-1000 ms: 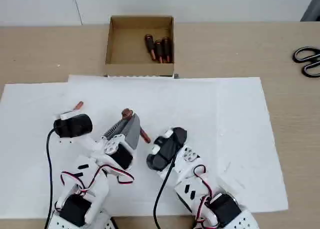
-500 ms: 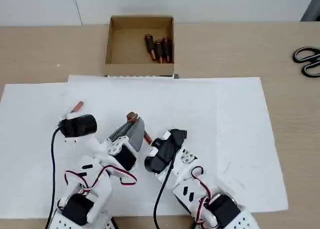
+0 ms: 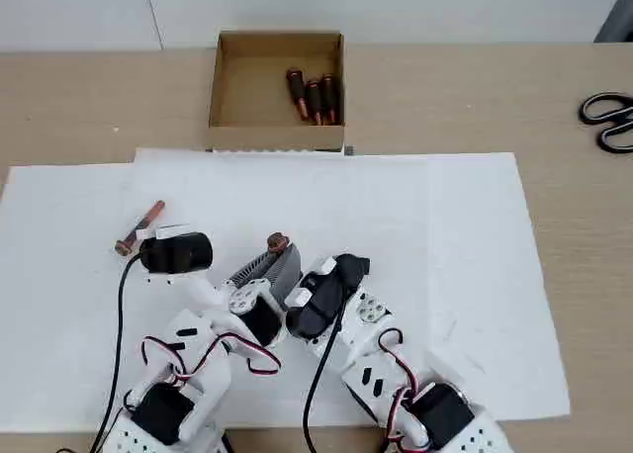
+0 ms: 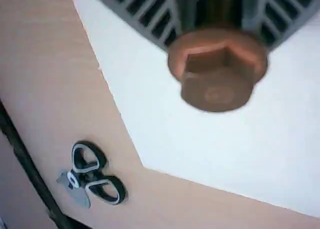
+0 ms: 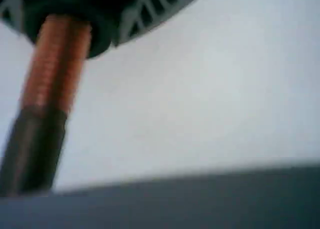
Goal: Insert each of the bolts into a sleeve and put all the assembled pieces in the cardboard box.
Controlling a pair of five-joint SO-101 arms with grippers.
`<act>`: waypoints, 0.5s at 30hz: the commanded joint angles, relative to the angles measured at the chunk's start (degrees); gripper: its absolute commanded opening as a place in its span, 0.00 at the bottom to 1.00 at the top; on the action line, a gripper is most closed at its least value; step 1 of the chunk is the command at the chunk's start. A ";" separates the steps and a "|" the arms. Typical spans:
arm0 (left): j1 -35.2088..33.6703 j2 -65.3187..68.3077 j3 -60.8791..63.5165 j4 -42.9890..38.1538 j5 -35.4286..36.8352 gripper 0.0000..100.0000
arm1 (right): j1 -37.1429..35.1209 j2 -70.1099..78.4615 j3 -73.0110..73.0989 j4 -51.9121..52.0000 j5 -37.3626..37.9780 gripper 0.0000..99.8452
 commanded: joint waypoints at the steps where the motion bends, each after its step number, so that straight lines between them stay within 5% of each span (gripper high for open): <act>1: 3.43 -0.35 0.48 -0.44 -2.11 0.01 | -0.48 -0.92 -2.55 -1.45 -0.35 0.00; 15: 6.07 -0.35 0.92 2.64 -10.55 0.01 | -0.40 -0.92 -2.81 -1.54 -0.35 0.00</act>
